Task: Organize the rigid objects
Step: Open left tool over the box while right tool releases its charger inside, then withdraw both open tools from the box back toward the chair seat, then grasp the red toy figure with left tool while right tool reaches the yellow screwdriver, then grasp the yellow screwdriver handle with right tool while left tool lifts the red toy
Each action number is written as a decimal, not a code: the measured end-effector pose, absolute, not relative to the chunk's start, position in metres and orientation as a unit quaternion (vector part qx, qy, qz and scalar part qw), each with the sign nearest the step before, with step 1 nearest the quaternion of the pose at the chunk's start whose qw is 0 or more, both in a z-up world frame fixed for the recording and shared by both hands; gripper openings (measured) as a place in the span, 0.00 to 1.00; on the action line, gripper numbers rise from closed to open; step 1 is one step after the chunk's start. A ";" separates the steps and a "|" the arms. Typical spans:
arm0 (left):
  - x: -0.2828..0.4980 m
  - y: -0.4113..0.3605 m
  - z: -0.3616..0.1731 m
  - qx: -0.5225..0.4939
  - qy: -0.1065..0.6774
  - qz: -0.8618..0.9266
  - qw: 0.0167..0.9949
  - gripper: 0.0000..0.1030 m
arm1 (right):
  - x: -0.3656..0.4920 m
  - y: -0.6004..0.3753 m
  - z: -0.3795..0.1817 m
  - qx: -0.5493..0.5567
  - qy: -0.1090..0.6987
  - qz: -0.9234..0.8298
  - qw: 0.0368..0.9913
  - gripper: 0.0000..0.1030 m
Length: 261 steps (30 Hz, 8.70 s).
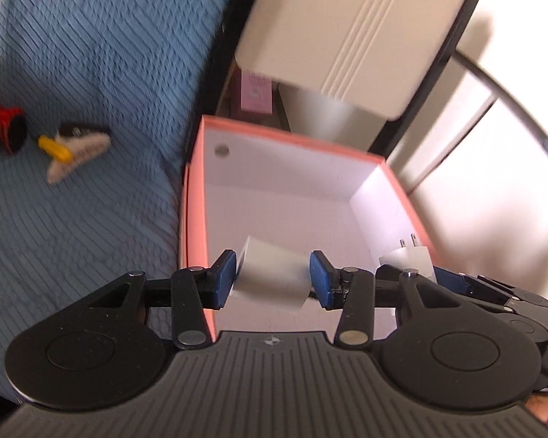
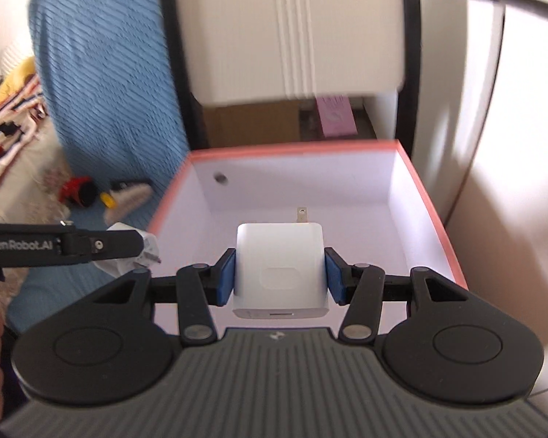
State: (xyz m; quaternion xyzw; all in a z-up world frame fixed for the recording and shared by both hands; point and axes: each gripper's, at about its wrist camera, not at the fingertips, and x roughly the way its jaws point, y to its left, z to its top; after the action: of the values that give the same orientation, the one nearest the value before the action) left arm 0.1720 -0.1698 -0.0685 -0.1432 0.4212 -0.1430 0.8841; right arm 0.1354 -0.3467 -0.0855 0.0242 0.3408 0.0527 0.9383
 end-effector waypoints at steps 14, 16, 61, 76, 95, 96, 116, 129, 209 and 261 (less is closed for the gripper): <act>0.185 -0.188 -0.115 -0.131 0.472 -0.139 0.861 0.40 | 0.148 -0.375 -0.158 0.052 0.430 0.027 0.901 0.52; 0.185 -0.186 -0.115 -0.134 0.472 -0.138 0.861 0.40 | 0.149 -0.374 -0.159 0.052 0.435 0.025 0.899 0.52; 0.093 -0.012 0.007 -0.165 0.287 -0.081 0.940 0.41 | 0.090 -0.213 -0.047 0.028 0.290 0.130 0.948 0.50; 0.083 0.027 -0.020 -0.172 0.297 -0.065 0.937 0.41 | 0.077 -0.161 -0.078 0.010 0.315 0.143 0.938 0.50; 0.091 0.050 -0.081 -0.186 0.333 -0.061 0.922 0.41 | 0.071 -0.135 -0.108 0.001 0.338 0.147 0.930 0.50; 0.094 0.049 -0.082 -0.188 0.331 -0.064 0.922 0.41 | 0.072 -0.134 -0.108 0.000 0.338 0.146 0.930 0.50; 0.204 0.081 -0.106 -0.263 0.319 -0.097 0.905 0.50 | 0.149 -0.119 -0.117 -0.025 0.342 0.128 0.931 0.50; 0.295 0.114 -0.118 -0.311 0.333 -0.002 0.890 0.52 | 0.230 -0.096 -0.133 -0.046 0.343 0.132 0.929 0.50; 0.229 0.083 -0.190 -0.253 0.434 0.027 0.864 0.45 | 0.149 -0.087 -0.184 -0.123 0.364 0.137 0.913 0.21; 0.206 0.130 -0.234 -0.497 0.372 0.047 0.783 0.63 | 0.143 -0.091 -0.226 -0.094 0.343 0.187 0.916 0.23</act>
State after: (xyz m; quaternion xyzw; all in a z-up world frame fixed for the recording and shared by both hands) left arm 0.2056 0.1296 -0.2339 -0.4973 0.3715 0.0470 0.7826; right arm 0.1426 -0.0908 -0.2261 -0.0935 0.3427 0.1871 0.9159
